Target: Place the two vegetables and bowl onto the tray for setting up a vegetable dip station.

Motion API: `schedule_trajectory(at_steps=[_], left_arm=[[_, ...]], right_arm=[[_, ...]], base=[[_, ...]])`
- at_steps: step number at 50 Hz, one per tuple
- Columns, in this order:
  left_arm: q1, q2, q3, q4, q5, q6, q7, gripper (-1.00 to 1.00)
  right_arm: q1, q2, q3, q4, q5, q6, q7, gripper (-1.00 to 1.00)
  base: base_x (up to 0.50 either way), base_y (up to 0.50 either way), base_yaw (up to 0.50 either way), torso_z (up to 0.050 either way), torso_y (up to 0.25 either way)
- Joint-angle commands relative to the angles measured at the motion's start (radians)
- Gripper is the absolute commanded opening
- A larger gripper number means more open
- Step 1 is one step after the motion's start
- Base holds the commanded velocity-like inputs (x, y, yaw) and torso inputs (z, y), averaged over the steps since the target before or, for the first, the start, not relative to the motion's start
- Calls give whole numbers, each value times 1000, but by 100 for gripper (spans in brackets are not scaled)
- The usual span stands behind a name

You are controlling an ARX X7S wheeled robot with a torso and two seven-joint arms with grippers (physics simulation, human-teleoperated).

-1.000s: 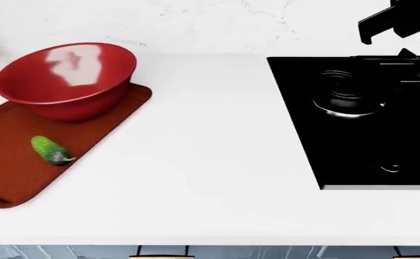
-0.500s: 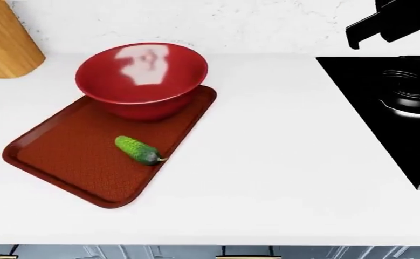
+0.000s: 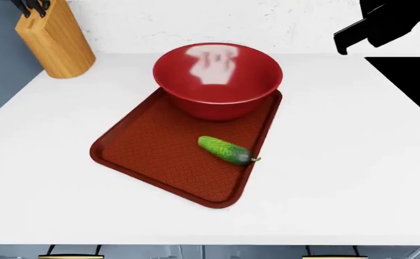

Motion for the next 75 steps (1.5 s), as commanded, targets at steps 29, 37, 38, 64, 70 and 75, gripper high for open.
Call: schedule_trajectory(at_steps=[29,37,38,64,70,75], left_arm=[[10,10,-10,1,7,-9,0,100],[10,9,-13,2,7,-11,-1,100],[10,9,-14,2,7,-12,-1,100],[13,11,-21,0,10,-19,-3,100],[14,11,-23,2,10,-21,-3,100],[13,12,-24,2,10,-24,-3,100]], right_arm=[[-196,-204,54,21,-21,-211,-301,-100],[-248,-239,37,22,-11,-228,-326,-100],[-250,-242,37,23,-8,-229,-331,-100],[-363,-375,-55,54,-38,-233,-400,-100],[-394,-391,-75,36,-47,-236,-397,-100],[-413,-401,-87,30,-47,-241,-392,-100]], base=[[0,17,0,0,0],[0,0,0,0,1],[0,0,0,0,0],[0,0,0,0,0],[0,0,0,0,0],[0,0,0,0,0]])
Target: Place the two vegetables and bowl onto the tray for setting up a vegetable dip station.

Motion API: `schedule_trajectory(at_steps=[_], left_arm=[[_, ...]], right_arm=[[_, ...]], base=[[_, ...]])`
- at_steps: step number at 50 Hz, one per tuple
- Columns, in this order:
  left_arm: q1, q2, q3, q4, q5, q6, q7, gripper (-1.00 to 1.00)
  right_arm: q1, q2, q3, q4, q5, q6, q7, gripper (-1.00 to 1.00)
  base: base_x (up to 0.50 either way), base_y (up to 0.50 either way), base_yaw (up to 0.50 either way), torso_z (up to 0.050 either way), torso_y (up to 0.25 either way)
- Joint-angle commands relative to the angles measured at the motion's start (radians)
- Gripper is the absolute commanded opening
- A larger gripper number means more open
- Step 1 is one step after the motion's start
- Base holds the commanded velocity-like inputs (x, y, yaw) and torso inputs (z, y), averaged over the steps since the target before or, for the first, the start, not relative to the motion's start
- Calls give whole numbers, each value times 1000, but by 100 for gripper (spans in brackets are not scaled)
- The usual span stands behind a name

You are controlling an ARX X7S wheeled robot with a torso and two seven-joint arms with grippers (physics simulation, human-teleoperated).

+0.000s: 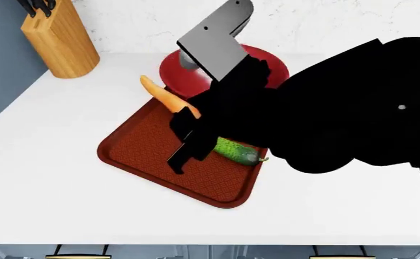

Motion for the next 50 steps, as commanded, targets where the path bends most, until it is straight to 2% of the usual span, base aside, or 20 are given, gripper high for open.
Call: schedule_trajectory(at_steps=[1,28,50], left_arm=[[0,1,-3,1,0,-5,-1,100],[4,3,-11,0,3,-10,-1,100],[11,5,-16,2,7,-15,0,100]], right_arm=[[-47,-32,-25,-10,-21,-7,-4,-100],[-141,-71,-79,52,-72,-45,-4,-100],[-149,-83,-88,64,-70,-53,-2,-100]], base=[[0,0,0,0,0],[0,0,0,0,0],[0,0,0,0,0]])
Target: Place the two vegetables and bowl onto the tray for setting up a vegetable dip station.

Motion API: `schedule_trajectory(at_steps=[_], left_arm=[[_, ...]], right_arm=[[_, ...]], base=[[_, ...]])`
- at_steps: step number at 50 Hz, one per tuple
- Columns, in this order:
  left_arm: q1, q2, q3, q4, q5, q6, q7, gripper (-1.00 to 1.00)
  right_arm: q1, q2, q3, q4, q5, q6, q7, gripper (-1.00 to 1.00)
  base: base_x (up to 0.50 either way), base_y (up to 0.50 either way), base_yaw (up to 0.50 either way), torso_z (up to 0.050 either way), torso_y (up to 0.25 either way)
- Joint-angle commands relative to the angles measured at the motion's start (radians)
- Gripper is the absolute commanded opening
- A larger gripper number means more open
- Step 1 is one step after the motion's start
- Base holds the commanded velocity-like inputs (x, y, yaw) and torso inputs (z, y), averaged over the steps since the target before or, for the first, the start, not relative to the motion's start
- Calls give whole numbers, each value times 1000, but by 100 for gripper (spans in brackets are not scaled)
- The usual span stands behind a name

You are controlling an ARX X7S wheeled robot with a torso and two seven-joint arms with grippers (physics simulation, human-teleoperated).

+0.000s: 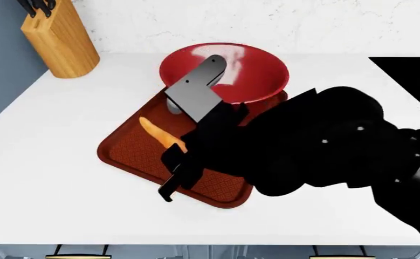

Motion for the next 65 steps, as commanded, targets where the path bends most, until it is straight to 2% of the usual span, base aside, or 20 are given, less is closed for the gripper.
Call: schedule_trajectory(at_steps=[1,17,18,34,43,53,65], left_arm=[[3,0,-3,3,1,-2,-1,100],[3,2,-9,0,1,-6,-1,100],[4,2,-9,0,0,-5,-1,100],[10,3,-13,4,5,-7,-2,100],[8,6,-14,4,4,-12,-3,100],[3,6,-19,9,1,-18,-8,100],[-40,2,-39,30,-4,-33,-12,100]], right_arm=[[-3,-6,-1,6,-13,-3,-1,-100],[-7,-10,-8,33,-20,-7,-7,-100],[-7,-11,-9,35,-20,-7,-7,100],[27,-4,23,8,15,-19,23,100],[98,12,92,-102,136,-42,139,100],[317,51,218,-157,257,-69,266,100],[542,214,305,-112,246,-29,386,100]], base=[[0,0,0,0,0],[0,0,0,0,0],[0,0,0,0,0],[0,0,0,0,0],[0,0,0,0,0],[0,0,0,0,0],[0,0,0,0,0]])
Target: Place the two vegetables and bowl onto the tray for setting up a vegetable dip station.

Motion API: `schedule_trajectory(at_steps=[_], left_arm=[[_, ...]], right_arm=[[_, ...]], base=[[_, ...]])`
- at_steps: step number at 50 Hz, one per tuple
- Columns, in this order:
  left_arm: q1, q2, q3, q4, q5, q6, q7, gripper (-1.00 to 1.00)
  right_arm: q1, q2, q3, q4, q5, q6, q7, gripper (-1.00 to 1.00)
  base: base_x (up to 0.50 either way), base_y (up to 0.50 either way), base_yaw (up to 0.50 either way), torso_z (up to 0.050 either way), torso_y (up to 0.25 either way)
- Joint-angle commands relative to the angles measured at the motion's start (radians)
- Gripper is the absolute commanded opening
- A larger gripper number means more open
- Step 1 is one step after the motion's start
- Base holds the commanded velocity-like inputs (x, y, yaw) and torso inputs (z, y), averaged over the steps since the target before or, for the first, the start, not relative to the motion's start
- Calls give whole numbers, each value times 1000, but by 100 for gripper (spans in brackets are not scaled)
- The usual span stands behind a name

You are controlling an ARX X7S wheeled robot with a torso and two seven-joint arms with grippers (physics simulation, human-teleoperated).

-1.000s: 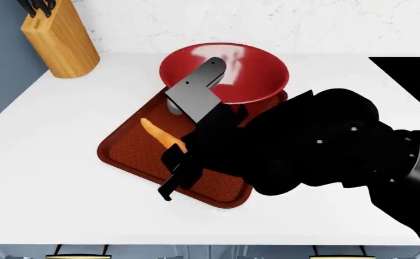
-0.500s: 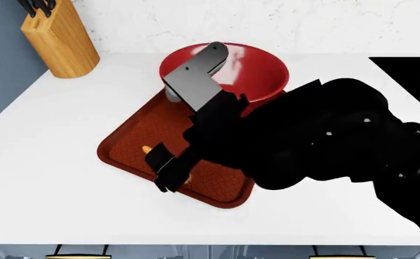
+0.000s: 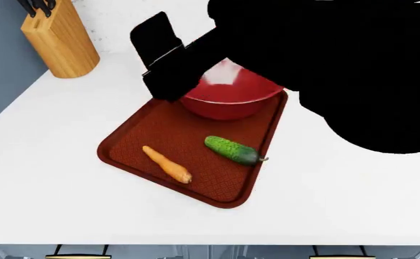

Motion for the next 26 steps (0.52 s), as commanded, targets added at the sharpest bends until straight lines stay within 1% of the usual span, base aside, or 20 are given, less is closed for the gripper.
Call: schedule_trajectory(at_steps=[1,6,10,12,15,18,19,22,26], left_arm=[[-39,-1,-16,19,1,-15,0,100],[-61,-1,-31,35,16,-10,4,100],[-80,-1,-45,47,44,2,23,100],[-82,-5,-56,54,77,23,38,100],[-87,-5,-94,73,145,93,89,100],[-131,-4,-107,95,196,100,126,100],[-135,-3,-113,99,208,108,133,100],[-185,-14,-120,136,278,103,167,100],[-233,-28,-136,160,325,95,177,100]], right_arm=[[228,128,79,24,12,45,128,100],[329,177,93,45,-19,89,168,100],[418,200,73,43,-145,174,165,100],[455,211,91,15,-257,189,117,100],[468,189,202,-9,-418,314,95,100],[468,168,319,-48,-561,379,26,100],[467,159,344,-51,-580,399,15,100],[468,128,432,-114,-719,449,-105,100],[468,92,511,-177,-877,500,-234,100]], base=[[0,0,0,0,0],[0,0,0,0,2],[0,0,0,0,0],[0,0,0,0,0],[0,0,0,0,0],[0,0,0,0,0],[0,0,0,0,0],[0,0,0,0,0],[0,0,0,0,0]])
